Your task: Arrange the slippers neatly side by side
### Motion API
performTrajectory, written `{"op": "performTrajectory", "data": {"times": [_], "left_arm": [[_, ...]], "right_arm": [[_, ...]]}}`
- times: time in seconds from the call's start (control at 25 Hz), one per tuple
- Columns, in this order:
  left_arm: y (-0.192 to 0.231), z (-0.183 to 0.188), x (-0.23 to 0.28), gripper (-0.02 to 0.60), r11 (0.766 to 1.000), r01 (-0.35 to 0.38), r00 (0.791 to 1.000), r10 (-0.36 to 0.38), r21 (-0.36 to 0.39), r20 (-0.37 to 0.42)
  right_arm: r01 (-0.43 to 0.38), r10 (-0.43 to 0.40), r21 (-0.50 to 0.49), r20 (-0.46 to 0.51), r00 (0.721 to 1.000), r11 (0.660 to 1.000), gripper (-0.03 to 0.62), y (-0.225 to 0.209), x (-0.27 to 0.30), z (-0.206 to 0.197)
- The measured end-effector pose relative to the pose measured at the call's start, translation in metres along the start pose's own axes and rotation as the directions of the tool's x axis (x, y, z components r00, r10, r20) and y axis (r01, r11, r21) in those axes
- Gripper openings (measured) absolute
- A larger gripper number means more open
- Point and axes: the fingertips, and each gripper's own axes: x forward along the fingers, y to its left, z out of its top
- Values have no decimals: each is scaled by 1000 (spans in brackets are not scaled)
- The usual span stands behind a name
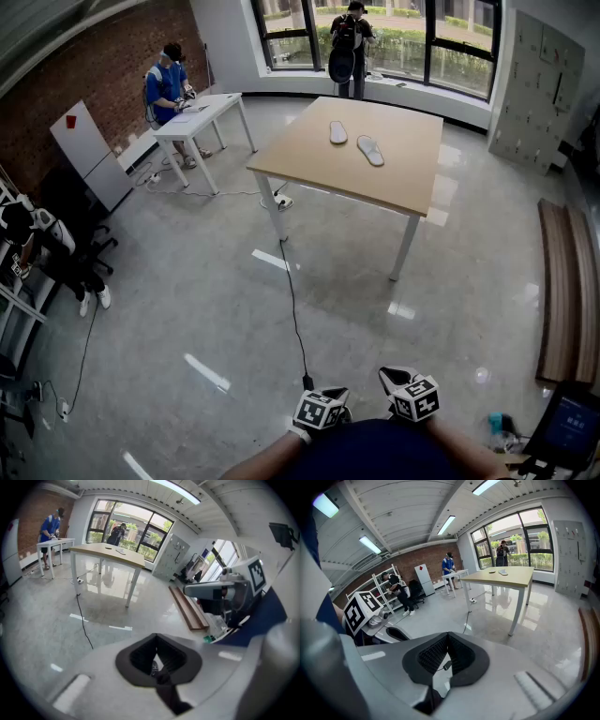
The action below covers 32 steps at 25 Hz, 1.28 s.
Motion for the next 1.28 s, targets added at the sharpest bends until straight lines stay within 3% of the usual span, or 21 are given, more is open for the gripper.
{"op": "performTrajectory", "data": {"times": [0.28,0.56,0.68,1.0,1.28], "left_arm": [[27,-5,-25,3,998,1,1000,-1,-68,1],[42,-14,-22,3,998,8,1000,-9,-59,-24],[53,-8,-24,5,997,-20,1000,19,-72,-17],[102,9,-27,3,965,-123,991,133,-232,28],[111,47,6,3,956,-139,990,144,-257,1]], "right_arm": [[3,-3,-13,-17,1000,1000,6,21,13,10],[-11,10,-16,-47,999,1000,6,25,33,11],[-41,39,-30,-47,998,999,6,27,45,20],[-119,115,-50,-69,991,992,6,14,82,45],[-156,152,-30,-101,983,987,6,-29,107,68]]}}
